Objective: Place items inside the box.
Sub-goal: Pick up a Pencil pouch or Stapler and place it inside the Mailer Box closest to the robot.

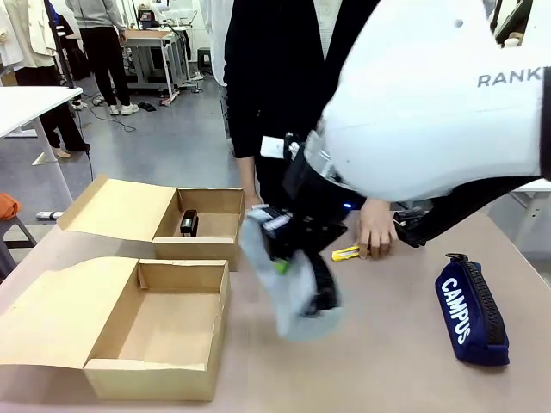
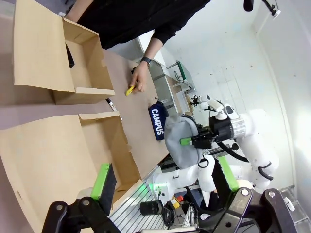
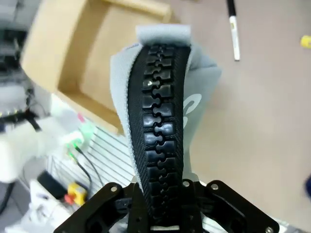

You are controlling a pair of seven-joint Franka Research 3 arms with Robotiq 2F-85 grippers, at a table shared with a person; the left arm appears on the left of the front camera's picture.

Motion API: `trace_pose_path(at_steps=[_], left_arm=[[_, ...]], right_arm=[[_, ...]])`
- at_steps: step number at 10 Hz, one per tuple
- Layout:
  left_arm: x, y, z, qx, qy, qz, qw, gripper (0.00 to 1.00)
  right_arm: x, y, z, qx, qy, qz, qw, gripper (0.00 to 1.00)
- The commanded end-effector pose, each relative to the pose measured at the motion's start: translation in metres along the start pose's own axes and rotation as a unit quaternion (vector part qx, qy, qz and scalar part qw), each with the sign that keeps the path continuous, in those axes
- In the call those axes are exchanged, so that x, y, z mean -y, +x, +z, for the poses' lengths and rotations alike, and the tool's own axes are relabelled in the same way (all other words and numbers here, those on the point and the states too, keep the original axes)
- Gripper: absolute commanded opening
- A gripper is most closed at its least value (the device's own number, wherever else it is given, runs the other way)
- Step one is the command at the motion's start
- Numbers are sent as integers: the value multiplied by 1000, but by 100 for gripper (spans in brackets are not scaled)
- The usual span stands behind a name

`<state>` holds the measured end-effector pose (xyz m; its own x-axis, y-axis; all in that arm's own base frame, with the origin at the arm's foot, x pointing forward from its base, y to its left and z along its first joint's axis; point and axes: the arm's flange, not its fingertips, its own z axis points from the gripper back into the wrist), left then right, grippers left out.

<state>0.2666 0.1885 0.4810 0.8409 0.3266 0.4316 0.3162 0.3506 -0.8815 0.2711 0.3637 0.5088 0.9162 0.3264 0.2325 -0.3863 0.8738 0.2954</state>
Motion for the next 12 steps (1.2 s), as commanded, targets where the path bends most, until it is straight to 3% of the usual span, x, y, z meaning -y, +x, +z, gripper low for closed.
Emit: trace_pose_path(at_steps=[1,3,4,5,6,7,8,9,10,12], left_arm=[[1,1,-1,5,-8,-9,1000,100],[1,1,-1,5,-8,-9,1000,100],[1,1,-1,5,-8,-9,1000,100],[1,1,-1,5,-8,-9,1000,100],[1,1,-1,5,-8,-9,1000,100],[1,1,-1,5,-8,-9,1000,100],[1,1,-1,5,-8,-9,1000,100],[1,1,-1,5,-8,-9,1000,100],[1,1,-1,5,-8,-9,1000,100],[1,1,-1,5,-8,-9,1000,100]], right_arm=[[-40,7,-17,-2,-36,-25,999,9],[-53,-2,-23,-30,-12,-58,998,9],[-77,4,-31,17,-16,-147,989,9],[-116,9,-52,50,-8,-70,996,9],[-56,-9,-29,-15,-11,-76,997,9],[-56,-9,-29,-15,-11,-76,997,9],[-83,-8,-40,2,0,-81,997,9],[-104,-3,-48,8,-60,-140,988,9],[-125,5,-59,39,-61,-143,987,9],[-148,35,-80,54,-44,-156,985,9]])
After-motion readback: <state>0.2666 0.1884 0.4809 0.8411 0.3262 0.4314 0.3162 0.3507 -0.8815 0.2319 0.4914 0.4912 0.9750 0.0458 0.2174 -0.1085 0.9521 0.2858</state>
